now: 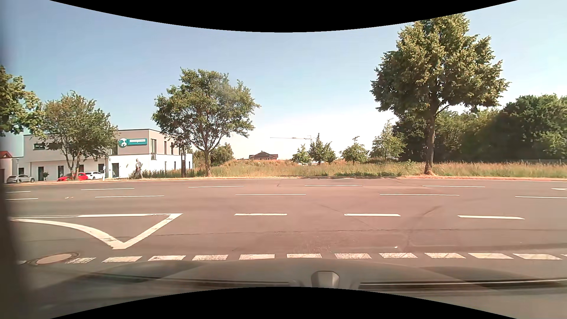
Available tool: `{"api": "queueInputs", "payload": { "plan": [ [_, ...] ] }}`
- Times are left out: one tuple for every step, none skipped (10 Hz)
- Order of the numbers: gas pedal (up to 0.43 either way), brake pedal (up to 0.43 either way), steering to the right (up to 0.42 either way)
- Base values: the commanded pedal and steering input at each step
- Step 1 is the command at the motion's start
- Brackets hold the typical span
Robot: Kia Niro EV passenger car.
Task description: Follow the waypoints while adhering to traffic rules and regulations
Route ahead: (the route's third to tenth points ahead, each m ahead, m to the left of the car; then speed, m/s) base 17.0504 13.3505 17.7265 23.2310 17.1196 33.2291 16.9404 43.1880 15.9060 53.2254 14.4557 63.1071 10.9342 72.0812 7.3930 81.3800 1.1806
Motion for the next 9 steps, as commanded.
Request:
{"api": "queueInputs", "payload": {
  "plan": [
    [0.0,0.232,0.022],
    [0.0,0.226,0.019],
    [0.0,0.22,0.018],
    [0.0,0.213,0.017],
    [0.0,0.213,0.017],
    [0.0,0.213,0.017],
    [0.0,0.213,0.017],
    [0.0,0.213,0.017],
    [0.0,0.213,0.017]
  ]
}}
